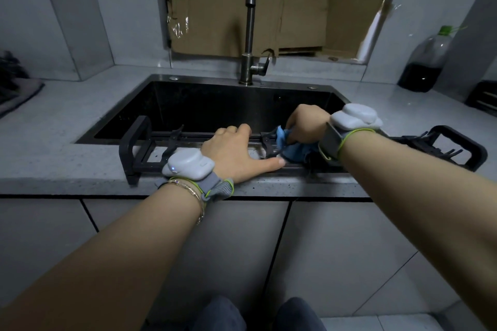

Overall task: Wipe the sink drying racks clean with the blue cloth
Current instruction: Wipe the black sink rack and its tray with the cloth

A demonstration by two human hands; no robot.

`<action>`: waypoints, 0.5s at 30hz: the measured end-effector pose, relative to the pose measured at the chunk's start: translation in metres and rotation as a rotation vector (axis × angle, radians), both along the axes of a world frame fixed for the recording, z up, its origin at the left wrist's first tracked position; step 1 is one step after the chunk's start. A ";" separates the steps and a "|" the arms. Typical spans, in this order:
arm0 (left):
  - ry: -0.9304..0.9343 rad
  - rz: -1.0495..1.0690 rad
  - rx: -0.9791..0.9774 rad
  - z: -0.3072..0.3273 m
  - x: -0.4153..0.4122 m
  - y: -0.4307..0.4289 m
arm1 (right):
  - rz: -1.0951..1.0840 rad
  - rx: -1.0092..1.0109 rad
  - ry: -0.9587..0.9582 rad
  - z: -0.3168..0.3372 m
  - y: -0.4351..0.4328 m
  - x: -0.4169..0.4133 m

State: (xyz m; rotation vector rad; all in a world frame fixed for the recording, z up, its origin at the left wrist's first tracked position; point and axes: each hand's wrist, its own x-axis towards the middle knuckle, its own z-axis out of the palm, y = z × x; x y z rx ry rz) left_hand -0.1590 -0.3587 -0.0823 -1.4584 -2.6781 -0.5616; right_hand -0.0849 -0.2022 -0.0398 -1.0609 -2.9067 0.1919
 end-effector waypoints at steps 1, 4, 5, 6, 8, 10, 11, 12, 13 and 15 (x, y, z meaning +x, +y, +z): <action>0.000 -0.002 -0.005 0.000 0.000 0.000 | -0.034 -0.036 0.142 0.000 0.003 0.004; -0.010 0.003 -0.003 0.001 0.000 0.001 | -0.275 -0.186 0.717 0.004 0.024 0.014; -0.013 0.001 -0.002 0.000 0.000 0.002 | -0.337 -0.271 0.881 0.007 0.028 0.020; -0.018 0.000 -0.002 0.001 0.000 0.002 | -0.381 -0.382 1.018 0.011 0.032 0.021; -0.027 -0.007 -0.003 0.001 0.000 0.001 | -0.421 -0.611 1.256 0.018 0.029 0.024; -0.029 -0.005 0.006 0.000 0.000 0.001 | -0.377 -0.723 1.325 0.024 0.019 0.023; -0.024 -0.001 0.011 0.000 0.001 0.001 | -0.339 -0.732 1.275 0.026 0.013 0.020; -0.020 0.001 0.014 -0.001 0.001 0.001 | -0.293 -0.726 1.206 0.026 0.005 0.014; -0.018 0.003 0.015 -0.001 0.001 0.002 | -0.261 -0.733 1.157 0.024 -0.003 0.005; -0.013 0.001 0.010 -0.001 0.000 0.002 | -0.197 -0.702 1.023 0.019 -0.021 -0.012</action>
